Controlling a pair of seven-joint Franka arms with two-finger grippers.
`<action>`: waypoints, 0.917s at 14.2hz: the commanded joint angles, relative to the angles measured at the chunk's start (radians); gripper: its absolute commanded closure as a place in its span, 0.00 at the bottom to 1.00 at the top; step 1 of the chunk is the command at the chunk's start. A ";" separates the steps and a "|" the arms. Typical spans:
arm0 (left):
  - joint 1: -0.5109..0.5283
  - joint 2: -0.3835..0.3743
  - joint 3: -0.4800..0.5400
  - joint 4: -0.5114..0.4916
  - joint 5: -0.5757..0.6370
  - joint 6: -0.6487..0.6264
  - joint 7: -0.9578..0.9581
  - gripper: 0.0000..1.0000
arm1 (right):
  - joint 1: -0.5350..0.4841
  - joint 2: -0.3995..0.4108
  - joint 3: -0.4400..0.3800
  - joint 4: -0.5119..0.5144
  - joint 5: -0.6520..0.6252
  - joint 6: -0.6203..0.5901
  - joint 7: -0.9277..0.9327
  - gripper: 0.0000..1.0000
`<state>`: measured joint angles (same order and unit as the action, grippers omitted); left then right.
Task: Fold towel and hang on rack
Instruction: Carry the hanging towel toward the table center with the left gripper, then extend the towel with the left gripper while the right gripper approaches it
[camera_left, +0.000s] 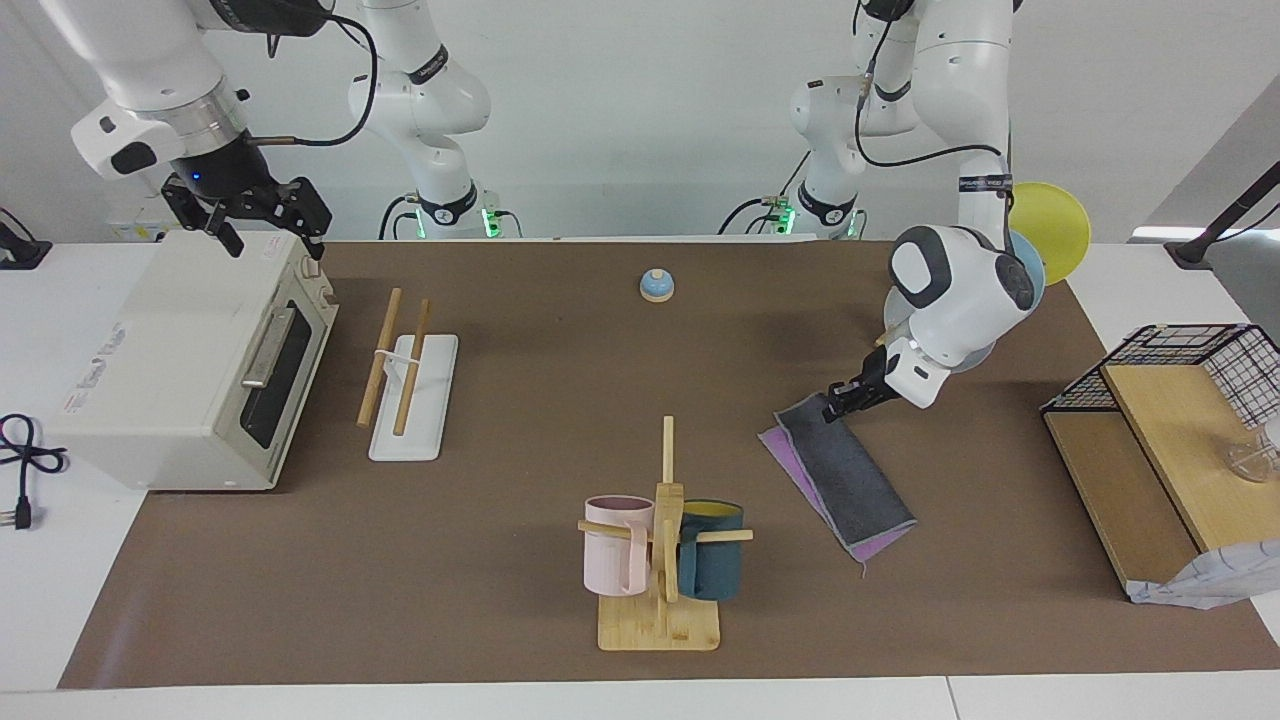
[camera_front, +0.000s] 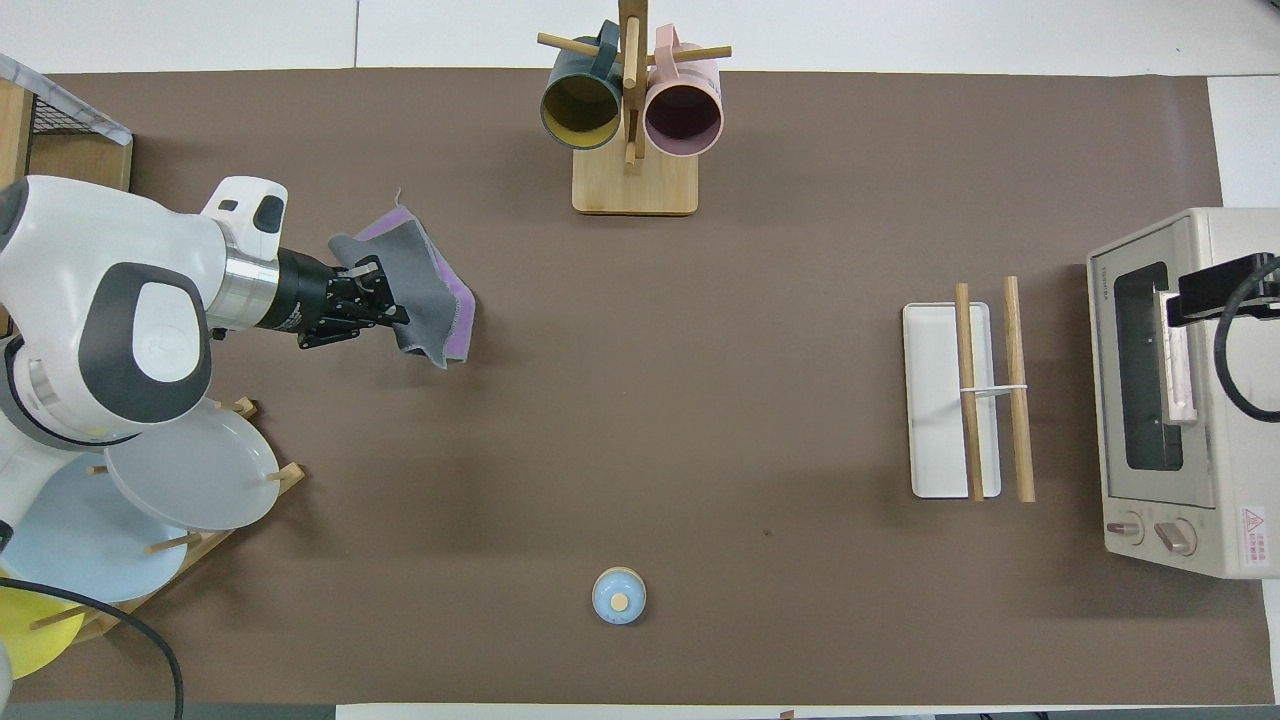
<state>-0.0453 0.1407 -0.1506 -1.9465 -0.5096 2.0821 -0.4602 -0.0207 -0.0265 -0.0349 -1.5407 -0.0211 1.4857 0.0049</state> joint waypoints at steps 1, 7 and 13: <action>-0.043 -0.033 0.005 0.073 0.028 -0.080 -0.264 1.00 | -0.015 -0.016 0.004 -0.015 0.020 -0.002 -0.013 0.00; -0.108 -0.135 -0.070 0.138 0.022 -0.103 -0.889 1.00 | 0.028 -0.073 0.010 -0.120 0.021 0.019 -0.019 0.00; -0.110 -0.147 -0.222 0.172 0.020 0.024 -1.398 1.00 | 0.061 -0.127 0.010 -0.271 0.223 0.181 0.218 0.00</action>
<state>-0.1531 0.0026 -0.3429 -1.7731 -0.4943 2.0524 -1.7234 0.0474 -0.1094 -0.0254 -1.7285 0.1388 1.5951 0.1039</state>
